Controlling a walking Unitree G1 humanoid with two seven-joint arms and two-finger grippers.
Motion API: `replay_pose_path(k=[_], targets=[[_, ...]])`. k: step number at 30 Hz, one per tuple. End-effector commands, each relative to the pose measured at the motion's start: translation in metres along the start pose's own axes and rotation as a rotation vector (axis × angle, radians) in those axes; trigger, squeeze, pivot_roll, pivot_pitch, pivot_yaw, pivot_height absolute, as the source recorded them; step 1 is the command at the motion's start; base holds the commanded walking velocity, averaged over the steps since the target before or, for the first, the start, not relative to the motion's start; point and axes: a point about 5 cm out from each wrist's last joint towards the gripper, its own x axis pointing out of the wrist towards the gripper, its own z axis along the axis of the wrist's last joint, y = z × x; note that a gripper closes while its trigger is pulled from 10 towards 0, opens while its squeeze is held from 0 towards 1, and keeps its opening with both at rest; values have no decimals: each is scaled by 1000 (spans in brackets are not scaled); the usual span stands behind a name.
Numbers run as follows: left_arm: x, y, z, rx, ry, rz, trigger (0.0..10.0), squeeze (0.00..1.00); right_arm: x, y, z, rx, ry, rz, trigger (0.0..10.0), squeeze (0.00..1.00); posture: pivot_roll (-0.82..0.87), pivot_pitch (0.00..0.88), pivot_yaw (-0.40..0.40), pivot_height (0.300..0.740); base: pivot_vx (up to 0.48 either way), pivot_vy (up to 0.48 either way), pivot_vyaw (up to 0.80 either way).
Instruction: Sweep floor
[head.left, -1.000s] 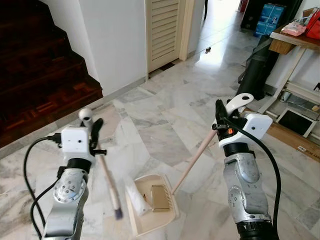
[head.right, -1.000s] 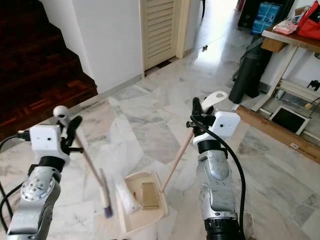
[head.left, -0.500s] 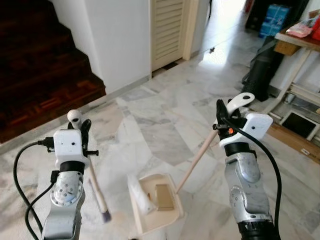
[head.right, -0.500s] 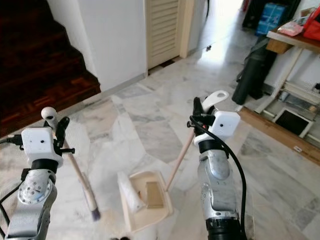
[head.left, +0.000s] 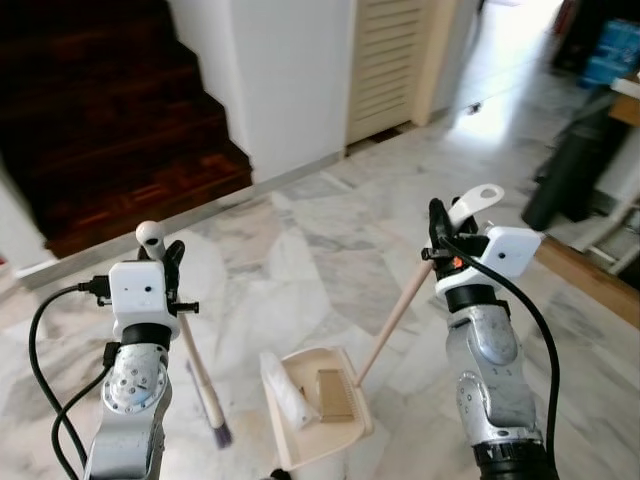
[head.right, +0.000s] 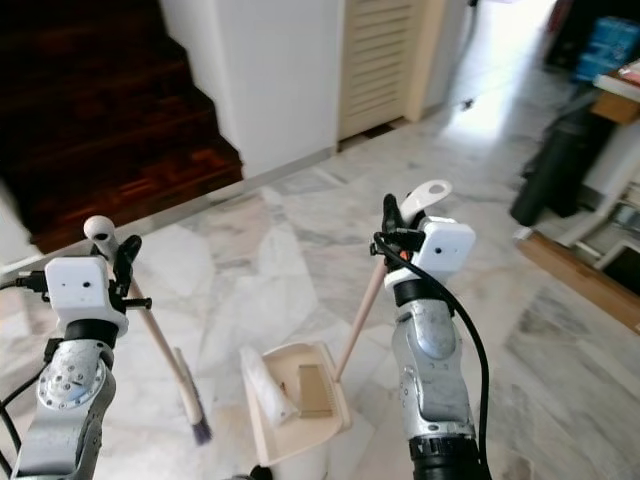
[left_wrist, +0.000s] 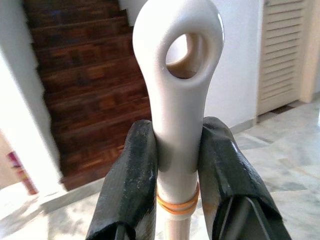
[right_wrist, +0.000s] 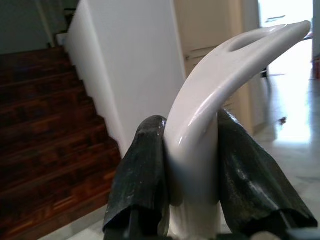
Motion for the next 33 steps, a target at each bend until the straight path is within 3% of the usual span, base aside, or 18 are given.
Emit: replay_pose_path(k=[1,10,15,33], targets=[[2,2,11,13,-58,3,10000,0,5,3,18,30,-86,2,10000,0,-9,43,5,740,0,240,0],[4,2,11,4,-54,1,10000,0,6,3,19,27,-88,-2,10000,0,-10,58,8,740,0,219,0],[5,1,13,0,-60,-1,10000,0,7,3,20,33,-96,1,10000,0,-5,68,10,740,0,274,728],[5,1,13,-4,-62,7,10000,0,7,5,20,80,-91,5,10000,0,-2,61,9,740,0,282,0]])
